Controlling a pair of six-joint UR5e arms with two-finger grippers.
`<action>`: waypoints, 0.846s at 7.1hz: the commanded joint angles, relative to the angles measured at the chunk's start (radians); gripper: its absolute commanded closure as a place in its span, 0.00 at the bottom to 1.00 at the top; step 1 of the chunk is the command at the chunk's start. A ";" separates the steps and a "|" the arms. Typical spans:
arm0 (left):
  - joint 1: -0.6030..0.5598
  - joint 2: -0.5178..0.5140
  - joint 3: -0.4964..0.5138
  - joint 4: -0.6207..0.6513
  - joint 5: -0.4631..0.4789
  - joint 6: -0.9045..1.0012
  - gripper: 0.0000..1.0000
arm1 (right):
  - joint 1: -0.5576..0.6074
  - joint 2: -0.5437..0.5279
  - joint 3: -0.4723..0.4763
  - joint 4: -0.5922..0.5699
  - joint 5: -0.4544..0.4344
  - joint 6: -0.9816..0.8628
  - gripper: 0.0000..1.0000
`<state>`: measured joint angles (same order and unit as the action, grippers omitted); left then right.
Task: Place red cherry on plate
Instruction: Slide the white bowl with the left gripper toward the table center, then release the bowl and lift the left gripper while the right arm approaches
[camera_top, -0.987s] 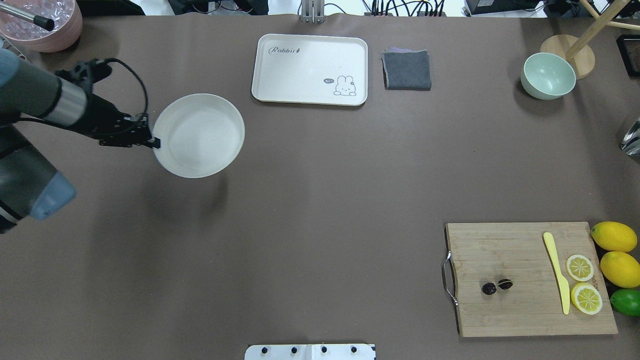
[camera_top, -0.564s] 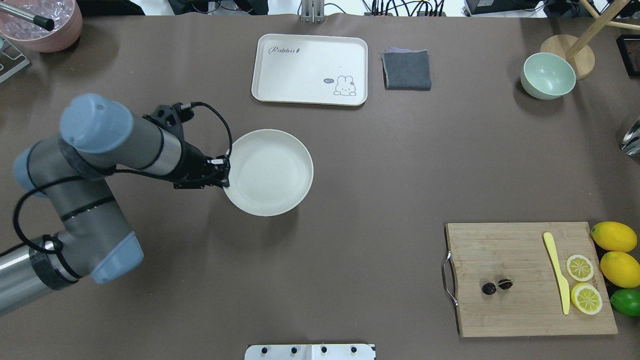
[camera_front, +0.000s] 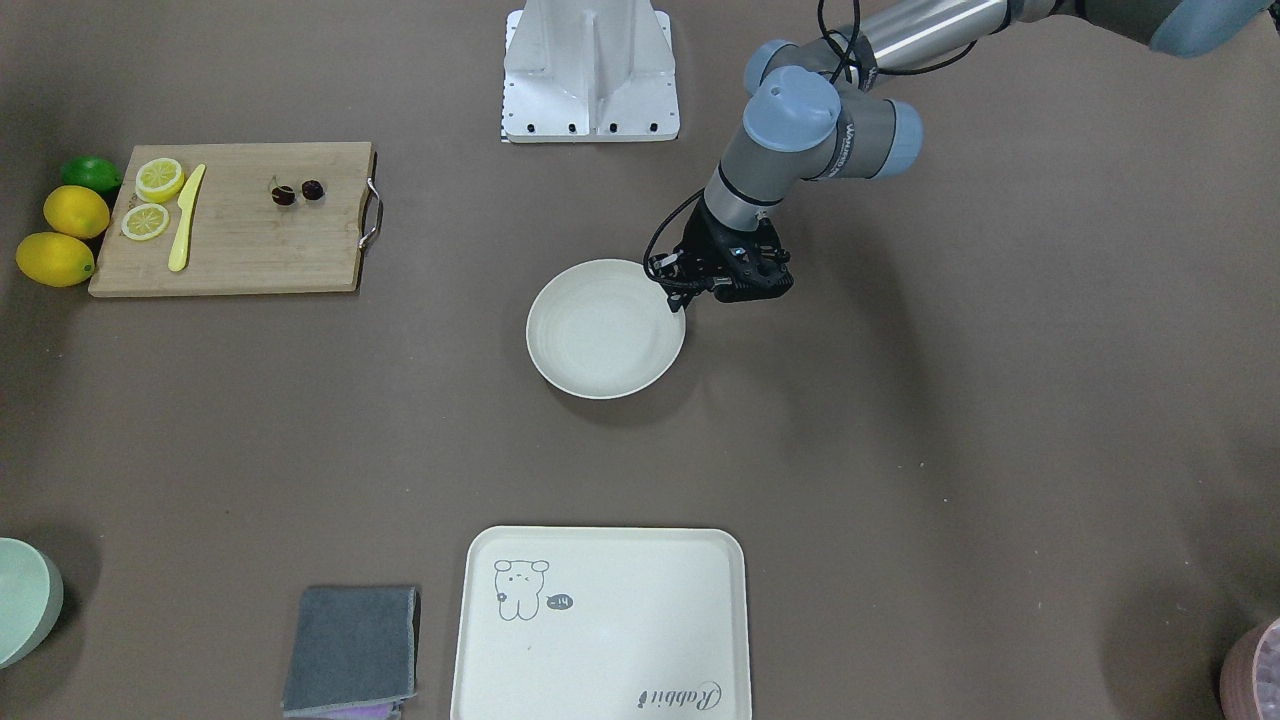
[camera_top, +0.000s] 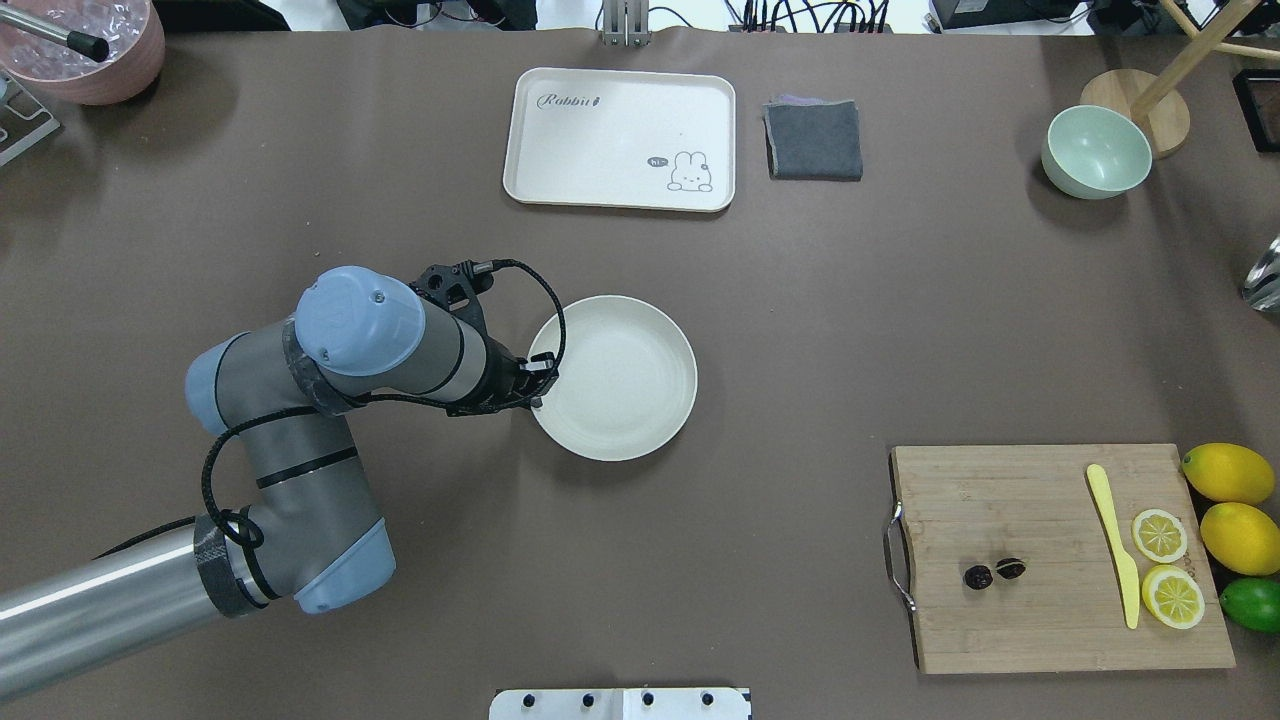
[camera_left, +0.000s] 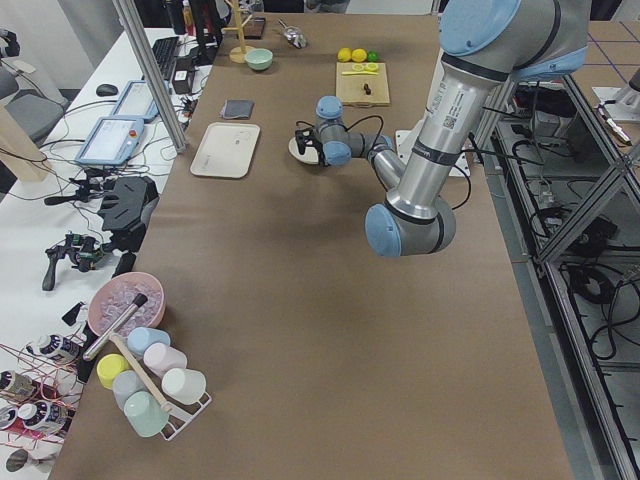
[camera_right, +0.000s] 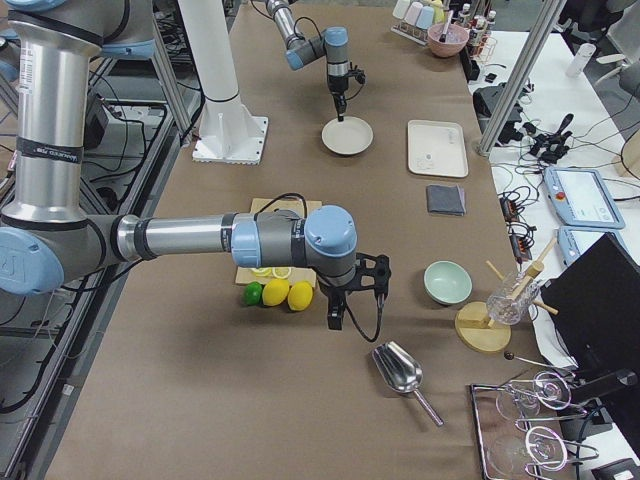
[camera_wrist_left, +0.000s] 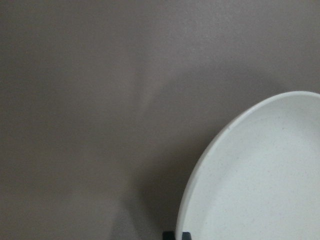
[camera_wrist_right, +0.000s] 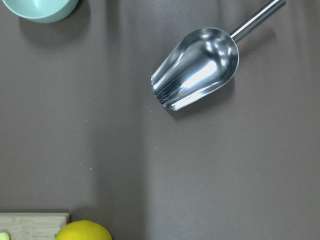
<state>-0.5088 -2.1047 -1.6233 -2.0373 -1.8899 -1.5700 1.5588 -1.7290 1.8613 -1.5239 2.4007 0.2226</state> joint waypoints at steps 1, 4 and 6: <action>-0.002 -0.001 0.003 -0.001 0.000 0.005 0.91 | -0.171 0.014 0.042 0.150 -0.012 0.310 0.00; -0.004 0.009 0.005 -0.001 0.003 0.007 0.13 | -0.362 0.032 0.100 0.235 -0.084 0.567 0.00; -0.089 0.012 -0.009 -0.001 -0.004 0.016 0.02 | -0.519 0.063 0.177 0.235 -0.183 0.764 0.00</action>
<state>-0.5420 -2.0947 -1.6263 -2.0385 -1.8886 -1.5612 1.1418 -1.6813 1.9875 -1.2910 2.2852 0.8618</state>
